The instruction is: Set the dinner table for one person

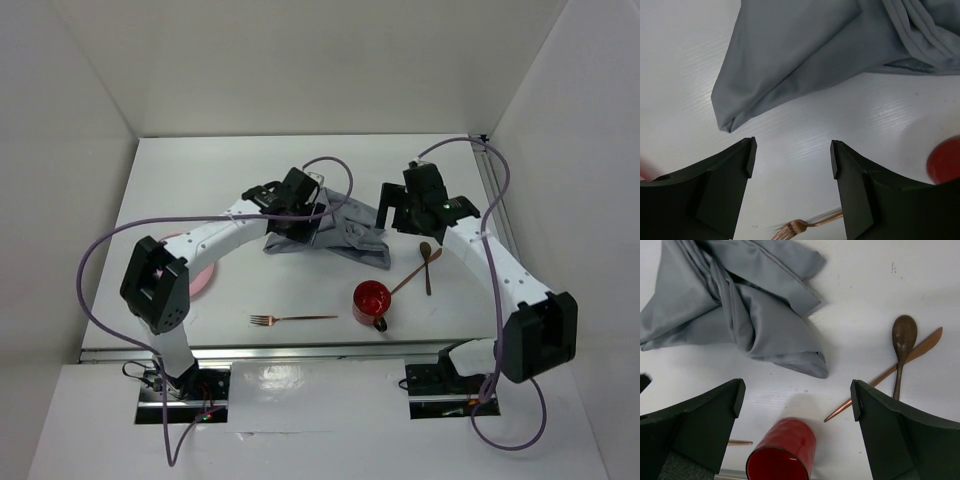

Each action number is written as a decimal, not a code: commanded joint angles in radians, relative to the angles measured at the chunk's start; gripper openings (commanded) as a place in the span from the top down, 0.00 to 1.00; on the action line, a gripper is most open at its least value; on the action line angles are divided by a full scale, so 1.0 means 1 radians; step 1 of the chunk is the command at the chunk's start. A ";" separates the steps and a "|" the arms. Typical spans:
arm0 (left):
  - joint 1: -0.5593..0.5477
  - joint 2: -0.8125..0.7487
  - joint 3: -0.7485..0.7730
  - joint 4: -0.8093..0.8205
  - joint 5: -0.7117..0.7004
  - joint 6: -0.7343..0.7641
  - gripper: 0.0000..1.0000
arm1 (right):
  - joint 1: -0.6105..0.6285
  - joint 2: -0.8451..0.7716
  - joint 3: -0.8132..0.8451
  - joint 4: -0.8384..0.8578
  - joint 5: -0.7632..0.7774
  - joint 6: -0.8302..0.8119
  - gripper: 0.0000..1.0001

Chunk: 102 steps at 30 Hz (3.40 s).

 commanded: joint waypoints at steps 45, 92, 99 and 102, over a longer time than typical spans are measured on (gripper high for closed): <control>-0.053 0.456 0.510 0.006 -0.256 0.043 0.65 | -0.020 -0.323 -0.137 -0.103 0.165 0.092 0.00; -0.053 0.521 0.566 -0.050 -0.268 0.079 0.61 | -0.020 -0.380 -0.201 -0.103 0.122 0.140 0.00; -0.014 0.487 0.682 -0.114 -0.269 0.066 1.00 | -0.020 -0.371 -0.175 -0.030 0.049 0.089 0.00; 0.047 0.465 0.724 -0.175 -0.217 0.024 1.00 | -0.020 -0.308 -0.131 0.042 -0.035 0.046 0.00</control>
